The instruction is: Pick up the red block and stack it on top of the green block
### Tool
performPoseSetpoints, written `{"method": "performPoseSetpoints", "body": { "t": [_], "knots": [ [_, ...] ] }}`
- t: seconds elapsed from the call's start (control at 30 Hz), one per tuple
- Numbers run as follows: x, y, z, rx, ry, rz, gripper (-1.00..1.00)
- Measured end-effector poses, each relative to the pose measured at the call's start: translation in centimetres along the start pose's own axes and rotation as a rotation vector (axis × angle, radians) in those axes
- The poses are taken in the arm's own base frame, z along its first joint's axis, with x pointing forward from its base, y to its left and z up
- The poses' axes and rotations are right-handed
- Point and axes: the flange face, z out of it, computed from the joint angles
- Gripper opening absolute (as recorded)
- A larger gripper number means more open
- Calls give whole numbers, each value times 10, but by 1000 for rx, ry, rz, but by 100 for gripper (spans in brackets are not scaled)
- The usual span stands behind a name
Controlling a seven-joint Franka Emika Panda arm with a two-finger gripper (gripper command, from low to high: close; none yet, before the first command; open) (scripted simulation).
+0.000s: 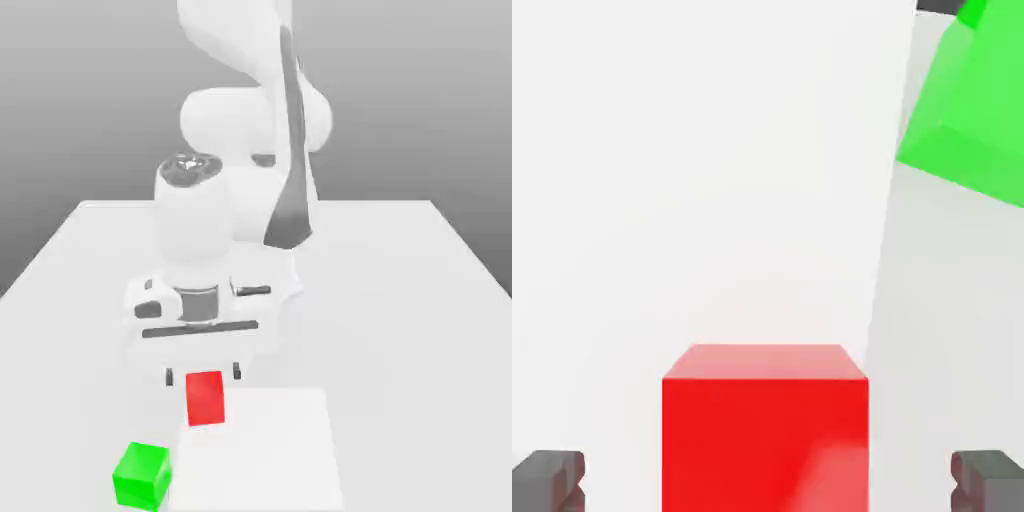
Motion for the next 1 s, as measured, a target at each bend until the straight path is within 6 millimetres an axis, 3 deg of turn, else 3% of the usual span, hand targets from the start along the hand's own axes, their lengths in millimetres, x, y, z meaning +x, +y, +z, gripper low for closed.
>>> {"method": "performPoseSetpoints", "body": {
  "t": [0.03,0.27,0.5,0.87,1.0],
  "knots": [
    [-1,0,8,0,0,1,-100],
    [-1,1,9,0,-2,1,-100],
    [-1,1,-46,1,-2,2,-100],
    [116,-15,-87,0,-3,265,-100],
    [129,-18,-53,2,-2,289,-100]
  ]
}}
